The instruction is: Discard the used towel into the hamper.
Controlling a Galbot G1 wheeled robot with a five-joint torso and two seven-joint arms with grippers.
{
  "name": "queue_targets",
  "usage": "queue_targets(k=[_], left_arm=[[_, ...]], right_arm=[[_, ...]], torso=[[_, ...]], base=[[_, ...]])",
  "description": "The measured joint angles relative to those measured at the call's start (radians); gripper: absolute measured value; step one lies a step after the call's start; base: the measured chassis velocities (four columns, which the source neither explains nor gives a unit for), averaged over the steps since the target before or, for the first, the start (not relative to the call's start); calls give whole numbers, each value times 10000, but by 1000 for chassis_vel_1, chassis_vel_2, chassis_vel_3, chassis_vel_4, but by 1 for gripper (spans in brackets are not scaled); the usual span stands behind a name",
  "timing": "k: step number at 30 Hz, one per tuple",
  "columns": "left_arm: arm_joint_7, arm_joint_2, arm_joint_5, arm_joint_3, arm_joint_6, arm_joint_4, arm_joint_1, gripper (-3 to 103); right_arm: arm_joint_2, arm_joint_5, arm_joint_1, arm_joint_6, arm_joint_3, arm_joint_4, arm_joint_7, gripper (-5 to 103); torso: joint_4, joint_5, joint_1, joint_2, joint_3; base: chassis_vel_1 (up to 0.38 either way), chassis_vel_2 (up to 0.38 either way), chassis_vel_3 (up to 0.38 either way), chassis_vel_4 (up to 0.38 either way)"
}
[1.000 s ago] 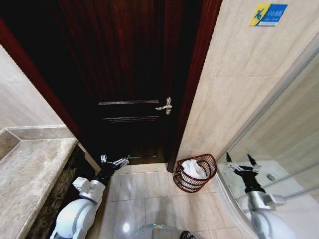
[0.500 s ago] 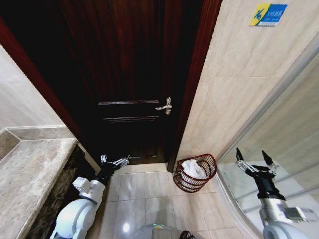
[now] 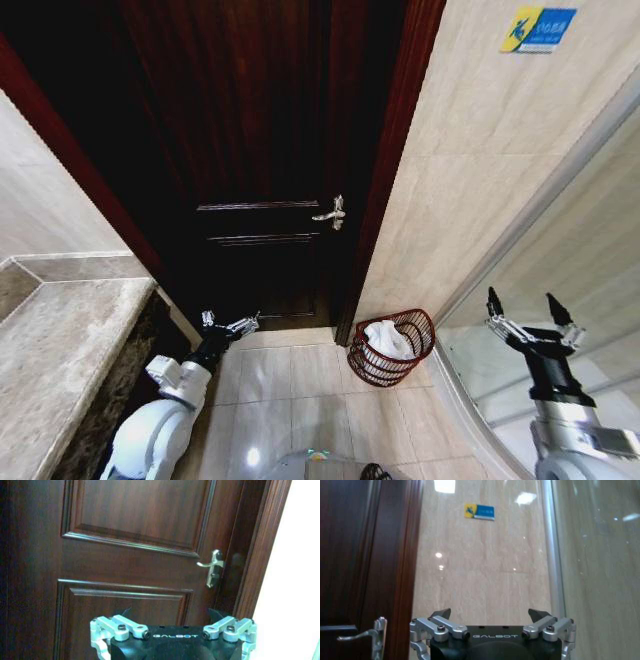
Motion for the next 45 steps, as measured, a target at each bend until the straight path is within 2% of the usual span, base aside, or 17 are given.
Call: queue_targets(k=[16,45], left_arm=[[0,0,0,0,0,0,0,100],[0,0,0,0,0,0,0,100]], right_arm=[[146,229,92,140,104,-180,136,100],[374,-45,124,239,-17,40,269,100]], torso=[[0,0,0,0,0],[0,0,0,2,0]], base=[[-24,-23,-26,-25],[-110,-113,-114,-117]])
